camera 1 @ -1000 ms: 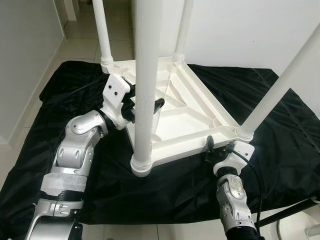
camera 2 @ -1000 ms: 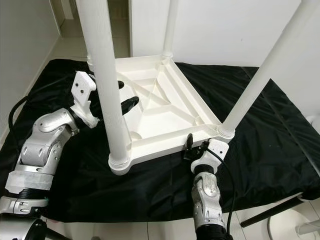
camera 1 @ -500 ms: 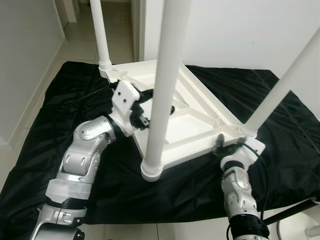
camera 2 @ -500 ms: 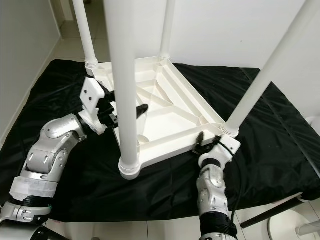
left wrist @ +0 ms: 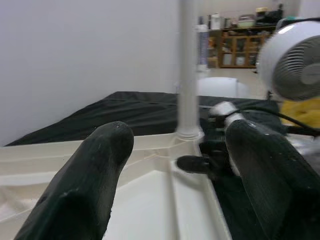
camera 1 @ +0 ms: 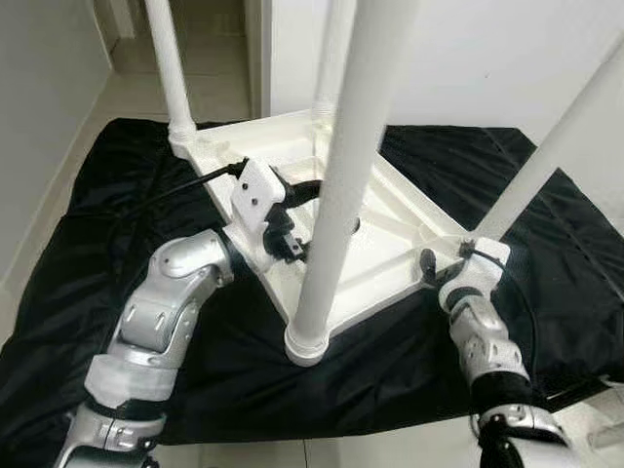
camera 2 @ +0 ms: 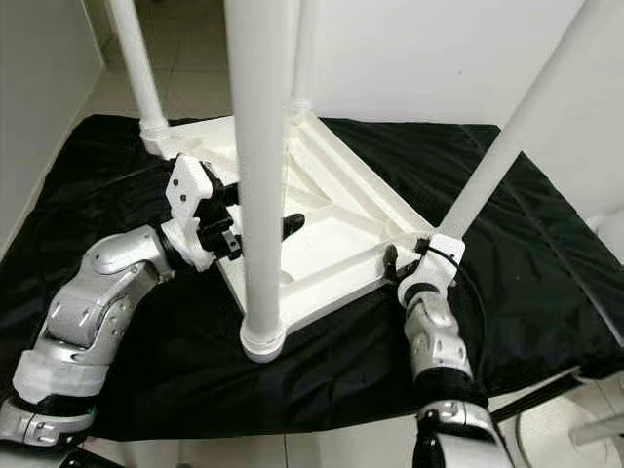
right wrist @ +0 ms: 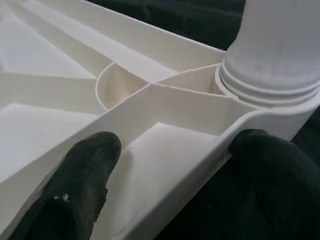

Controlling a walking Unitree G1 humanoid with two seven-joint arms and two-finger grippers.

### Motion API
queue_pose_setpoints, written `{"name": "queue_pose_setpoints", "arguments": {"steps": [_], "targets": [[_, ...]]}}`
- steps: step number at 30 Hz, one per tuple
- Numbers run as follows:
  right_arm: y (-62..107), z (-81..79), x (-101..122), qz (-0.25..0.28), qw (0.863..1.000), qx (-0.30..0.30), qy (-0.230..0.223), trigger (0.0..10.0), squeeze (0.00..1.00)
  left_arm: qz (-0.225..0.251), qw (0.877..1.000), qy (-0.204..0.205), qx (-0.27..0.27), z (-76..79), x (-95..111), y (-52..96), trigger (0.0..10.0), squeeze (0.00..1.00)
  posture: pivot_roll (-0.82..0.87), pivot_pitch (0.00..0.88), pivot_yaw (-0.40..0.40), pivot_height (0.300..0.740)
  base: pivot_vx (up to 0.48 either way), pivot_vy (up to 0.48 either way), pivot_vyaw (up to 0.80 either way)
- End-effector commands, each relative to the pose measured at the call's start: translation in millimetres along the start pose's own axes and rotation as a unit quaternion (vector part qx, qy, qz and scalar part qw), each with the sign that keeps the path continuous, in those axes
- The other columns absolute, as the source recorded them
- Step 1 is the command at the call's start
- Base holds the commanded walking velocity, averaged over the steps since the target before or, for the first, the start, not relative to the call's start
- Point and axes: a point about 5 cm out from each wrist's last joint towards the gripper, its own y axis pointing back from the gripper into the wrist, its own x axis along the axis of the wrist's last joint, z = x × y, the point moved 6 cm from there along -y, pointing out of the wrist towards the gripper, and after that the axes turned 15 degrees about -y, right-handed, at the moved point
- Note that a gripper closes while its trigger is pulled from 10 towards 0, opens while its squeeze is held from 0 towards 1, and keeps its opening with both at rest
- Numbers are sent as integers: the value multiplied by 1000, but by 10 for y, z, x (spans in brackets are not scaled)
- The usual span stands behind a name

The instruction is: Building children table

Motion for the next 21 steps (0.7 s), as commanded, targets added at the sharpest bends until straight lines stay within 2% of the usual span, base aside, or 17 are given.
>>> {"name": "queue_pose_setpoints", "arguments": {"steps": [1,6,8,13,15,17,21], "targets": [[-29,-174,-50,-15,999,33,20,10000,0,43,994,2,-104,298,162,-32,10000,0,-5,23,-48,740,0,0,0],[-36,-239,-79,-23,998,48,28,10000,0,57,990,23,-129,389,236,-4,10000,0,-2,24,-48,740,0,0,0],[-40,-344,-144,-37,996,75,43,10000,0,70,985,47,-150,482,307,18,10000,0,-5,21,-39,740,0,0,0],[-59,-405,-171,-48,993,94,55,10000,0,75,982,53,-163,544,341,26,10000,0,-4,22,-37,740,0,0,0],[-76,-408,-120,-36,993,97,61,10000,0,81,981,58,-167,569,372,9,10000,0,-4,22,-37,740,0,0,0],[-116,-377,22,1,992,94,80,10000,0,94,978,69,-172,609,445,-16,10000,0,-10,23,-32,740,0,0,0],[-129,-309,132,31,993,76,82,10000,0,97,977,79,-173,628,472,-39,10000,0,-12,23,-30,740,0,0,0]]}}
